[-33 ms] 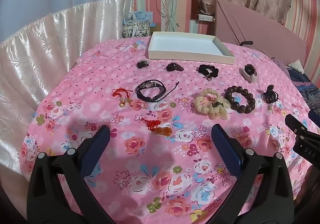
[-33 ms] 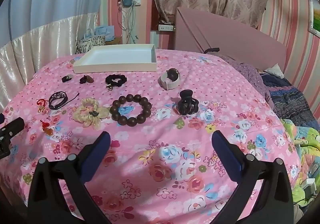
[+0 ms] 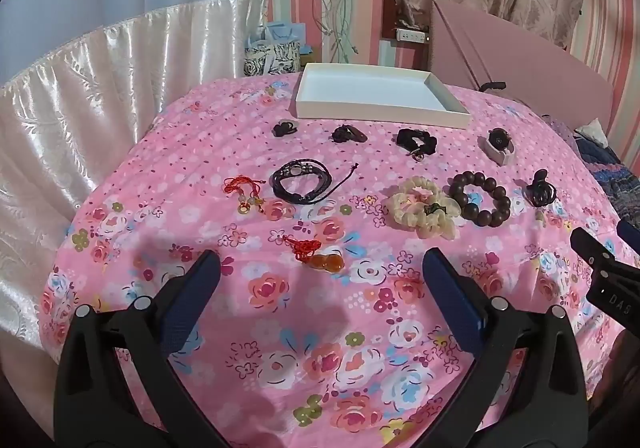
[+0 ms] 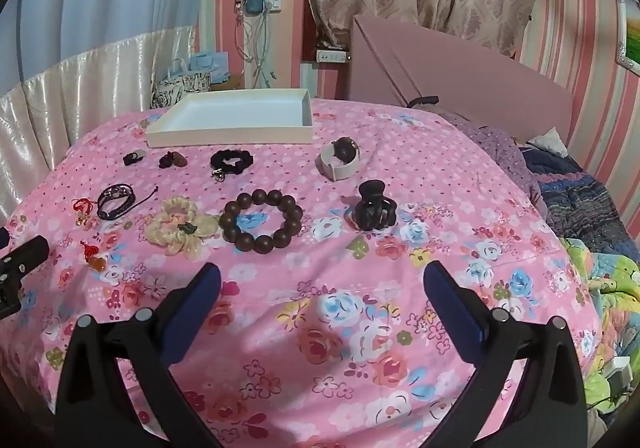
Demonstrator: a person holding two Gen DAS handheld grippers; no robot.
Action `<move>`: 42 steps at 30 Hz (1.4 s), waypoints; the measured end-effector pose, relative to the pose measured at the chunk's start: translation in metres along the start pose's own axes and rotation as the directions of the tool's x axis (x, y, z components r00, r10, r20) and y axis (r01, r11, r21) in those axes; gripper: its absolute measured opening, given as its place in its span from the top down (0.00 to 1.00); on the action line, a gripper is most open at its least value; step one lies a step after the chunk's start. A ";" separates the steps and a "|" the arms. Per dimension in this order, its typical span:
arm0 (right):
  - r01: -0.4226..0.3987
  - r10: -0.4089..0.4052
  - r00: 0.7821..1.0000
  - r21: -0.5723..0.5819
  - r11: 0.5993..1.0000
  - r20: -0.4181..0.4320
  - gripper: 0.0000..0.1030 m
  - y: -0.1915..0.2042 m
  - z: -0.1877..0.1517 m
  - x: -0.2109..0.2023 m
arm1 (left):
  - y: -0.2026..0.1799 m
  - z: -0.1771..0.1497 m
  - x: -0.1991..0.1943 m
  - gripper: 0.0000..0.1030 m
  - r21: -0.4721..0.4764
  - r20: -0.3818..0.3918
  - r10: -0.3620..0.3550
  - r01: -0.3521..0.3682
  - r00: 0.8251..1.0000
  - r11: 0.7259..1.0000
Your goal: Organize jewelry
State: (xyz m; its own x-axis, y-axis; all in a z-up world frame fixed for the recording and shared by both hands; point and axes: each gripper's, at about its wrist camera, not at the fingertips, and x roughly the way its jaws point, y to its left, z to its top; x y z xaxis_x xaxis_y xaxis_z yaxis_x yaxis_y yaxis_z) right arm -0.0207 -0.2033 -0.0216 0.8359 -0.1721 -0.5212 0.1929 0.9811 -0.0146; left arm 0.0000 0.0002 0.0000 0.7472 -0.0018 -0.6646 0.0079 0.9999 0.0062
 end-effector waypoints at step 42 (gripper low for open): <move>0.009 -0.009 1.000 -0.003 1.000 -0.003 0.02 0.001 0.000 0.003 | 0.003 -0.001 0.004 0.03 -0.007 -0.011 0.010 -0.010 1.000 1.000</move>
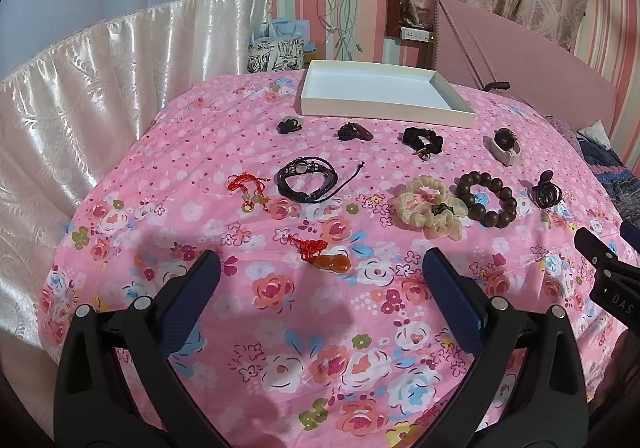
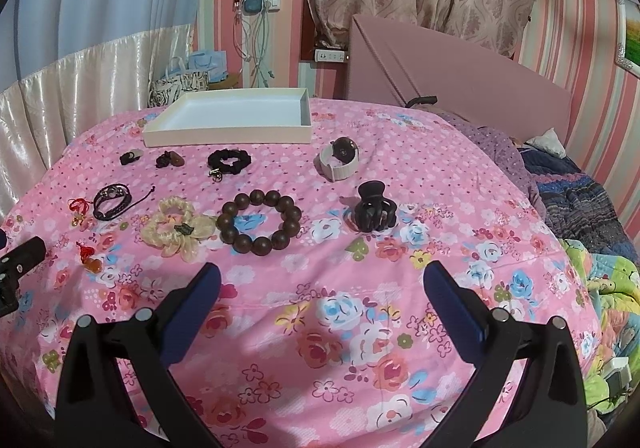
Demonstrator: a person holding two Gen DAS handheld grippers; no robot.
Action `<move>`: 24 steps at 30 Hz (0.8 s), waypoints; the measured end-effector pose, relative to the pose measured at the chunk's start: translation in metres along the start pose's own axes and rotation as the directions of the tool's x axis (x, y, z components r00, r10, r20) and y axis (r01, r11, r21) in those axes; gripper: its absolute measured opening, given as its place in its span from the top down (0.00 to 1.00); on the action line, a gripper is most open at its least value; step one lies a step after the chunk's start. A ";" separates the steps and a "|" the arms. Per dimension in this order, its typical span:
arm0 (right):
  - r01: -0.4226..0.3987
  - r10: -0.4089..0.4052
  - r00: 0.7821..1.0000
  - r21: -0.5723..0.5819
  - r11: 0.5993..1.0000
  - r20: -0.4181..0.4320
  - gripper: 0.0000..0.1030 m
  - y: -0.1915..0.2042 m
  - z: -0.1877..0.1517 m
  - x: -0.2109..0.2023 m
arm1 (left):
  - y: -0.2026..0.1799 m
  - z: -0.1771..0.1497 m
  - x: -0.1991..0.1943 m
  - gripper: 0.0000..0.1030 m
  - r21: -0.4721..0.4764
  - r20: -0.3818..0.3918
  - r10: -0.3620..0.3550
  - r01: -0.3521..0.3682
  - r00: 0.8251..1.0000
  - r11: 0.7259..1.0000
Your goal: Organize jewelry
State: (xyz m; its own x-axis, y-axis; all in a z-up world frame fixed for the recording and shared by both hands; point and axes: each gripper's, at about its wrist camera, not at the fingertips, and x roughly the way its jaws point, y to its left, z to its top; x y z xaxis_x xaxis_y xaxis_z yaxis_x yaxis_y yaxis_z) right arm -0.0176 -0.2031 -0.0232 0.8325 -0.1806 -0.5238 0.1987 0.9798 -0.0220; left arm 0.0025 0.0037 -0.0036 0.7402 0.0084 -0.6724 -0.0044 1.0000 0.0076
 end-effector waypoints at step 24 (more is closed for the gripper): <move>-0.001 0.001 1.000 0.000 1.000 0.008 0.02 0.002 0.000 -0.001 | 0.002 0.000 0.003 0.03 0.002 -0.001 0.012 -0.012 1.000 1.000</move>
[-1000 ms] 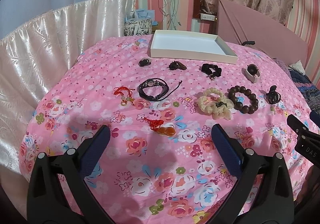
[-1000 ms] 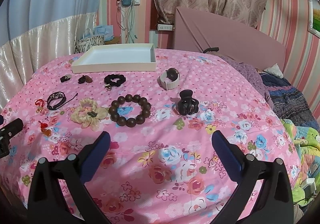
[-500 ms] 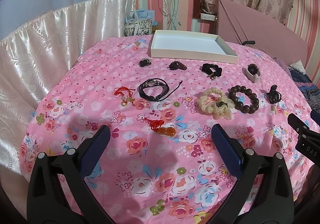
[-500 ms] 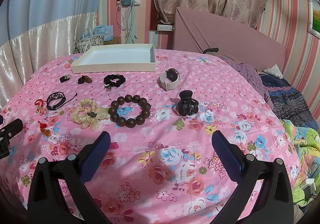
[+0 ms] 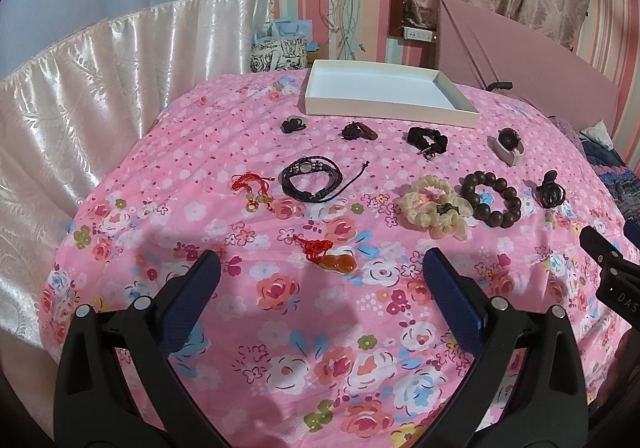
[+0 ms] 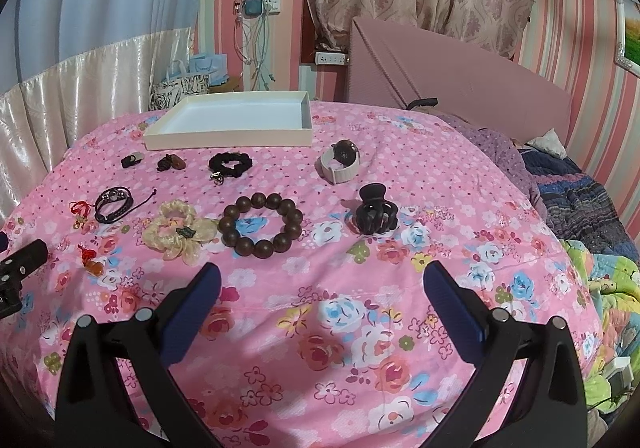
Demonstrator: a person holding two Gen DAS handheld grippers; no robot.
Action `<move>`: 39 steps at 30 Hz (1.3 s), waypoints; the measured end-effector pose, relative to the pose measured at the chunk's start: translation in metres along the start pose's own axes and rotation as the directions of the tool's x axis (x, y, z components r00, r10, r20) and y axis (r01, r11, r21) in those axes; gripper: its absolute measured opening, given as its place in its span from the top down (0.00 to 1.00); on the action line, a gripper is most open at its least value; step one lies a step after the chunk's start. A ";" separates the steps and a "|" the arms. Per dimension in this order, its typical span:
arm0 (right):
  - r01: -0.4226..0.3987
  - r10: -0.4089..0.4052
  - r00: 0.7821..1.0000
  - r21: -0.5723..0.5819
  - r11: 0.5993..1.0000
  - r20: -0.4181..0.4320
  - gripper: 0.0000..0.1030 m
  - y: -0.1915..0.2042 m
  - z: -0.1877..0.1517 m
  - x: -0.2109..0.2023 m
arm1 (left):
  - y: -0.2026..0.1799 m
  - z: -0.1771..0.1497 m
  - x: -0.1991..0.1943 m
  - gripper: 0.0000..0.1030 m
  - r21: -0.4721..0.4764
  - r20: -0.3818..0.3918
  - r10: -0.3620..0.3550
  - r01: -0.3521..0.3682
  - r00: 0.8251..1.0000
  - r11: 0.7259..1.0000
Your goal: Organize jewelry
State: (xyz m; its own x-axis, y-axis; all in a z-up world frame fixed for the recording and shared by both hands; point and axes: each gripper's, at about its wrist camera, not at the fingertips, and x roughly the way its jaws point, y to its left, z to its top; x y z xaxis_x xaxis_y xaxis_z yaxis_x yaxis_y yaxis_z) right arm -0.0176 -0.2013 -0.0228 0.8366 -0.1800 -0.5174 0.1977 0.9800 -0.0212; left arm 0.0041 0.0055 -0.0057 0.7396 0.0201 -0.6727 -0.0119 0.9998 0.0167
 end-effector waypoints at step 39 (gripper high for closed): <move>-0.078 0.078 0.996 -0.001 0.997 -0.034 0.02 0.004 0.000 0.018 | -0.007 -0.002 0.023 0.03 0.035 -0.033 -0.026 0.027 0.999 0.999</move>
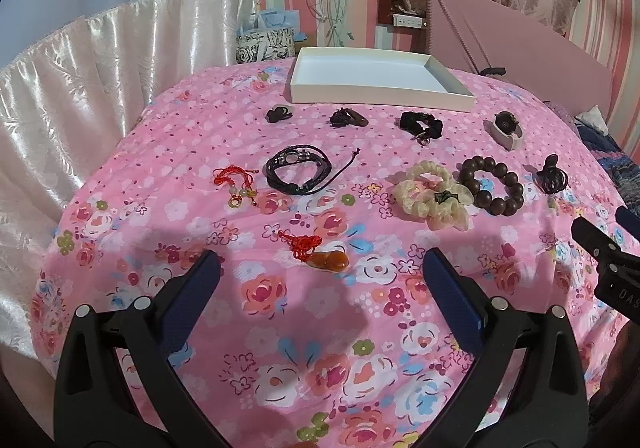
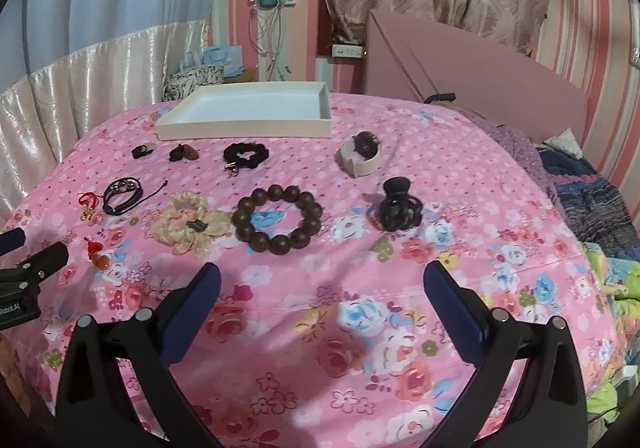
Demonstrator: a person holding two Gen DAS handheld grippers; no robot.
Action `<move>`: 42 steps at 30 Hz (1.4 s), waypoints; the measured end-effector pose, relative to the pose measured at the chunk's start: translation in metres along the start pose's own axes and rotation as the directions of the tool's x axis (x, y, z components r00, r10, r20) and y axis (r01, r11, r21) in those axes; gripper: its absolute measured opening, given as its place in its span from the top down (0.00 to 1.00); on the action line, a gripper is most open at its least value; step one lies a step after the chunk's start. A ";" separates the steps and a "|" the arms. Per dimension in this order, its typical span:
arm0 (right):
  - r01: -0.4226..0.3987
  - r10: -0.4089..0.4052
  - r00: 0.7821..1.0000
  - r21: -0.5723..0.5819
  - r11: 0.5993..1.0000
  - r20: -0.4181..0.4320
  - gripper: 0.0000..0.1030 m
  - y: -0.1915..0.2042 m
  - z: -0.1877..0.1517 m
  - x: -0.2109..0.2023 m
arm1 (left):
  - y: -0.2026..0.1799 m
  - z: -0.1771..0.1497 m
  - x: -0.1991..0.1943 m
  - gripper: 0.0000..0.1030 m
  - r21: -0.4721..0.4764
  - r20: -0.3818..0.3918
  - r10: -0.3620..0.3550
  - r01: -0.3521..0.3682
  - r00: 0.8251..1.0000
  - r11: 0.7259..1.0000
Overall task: Organize jewelry
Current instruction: 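Move both tools down toward the leather and wooden bead bracelets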
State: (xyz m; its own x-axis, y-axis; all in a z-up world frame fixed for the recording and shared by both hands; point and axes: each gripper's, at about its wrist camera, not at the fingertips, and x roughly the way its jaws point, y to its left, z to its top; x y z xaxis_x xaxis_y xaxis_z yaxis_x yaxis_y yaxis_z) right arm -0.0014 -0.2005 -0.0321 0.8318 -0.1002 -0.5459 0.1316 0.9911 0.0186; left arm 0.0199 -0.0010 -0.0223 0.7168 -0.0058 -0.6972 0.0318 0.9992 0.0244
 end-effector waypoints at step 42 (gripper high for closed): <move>-0.032 0.025 0.990 -0.044 0.999 -0.138 0.02 0.016 0.048 0.107 | 0.027 0.070 0.099 0.08 0.003 -0.149 -0.038 0.039 0.988 0.999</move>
State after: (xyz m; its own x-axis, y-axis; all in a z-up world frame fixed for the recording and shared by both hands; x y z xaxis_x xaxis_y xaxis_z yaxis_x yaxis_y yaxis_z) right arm 0.1152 -0.1998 -0.0500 0.7523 -0.0622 -0.6559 0.0814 0.9967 -0.0011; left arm 0.1406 0.0224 -0.0404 0.6031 -0.0378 -0.7968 0.0619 0.9981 -0.0005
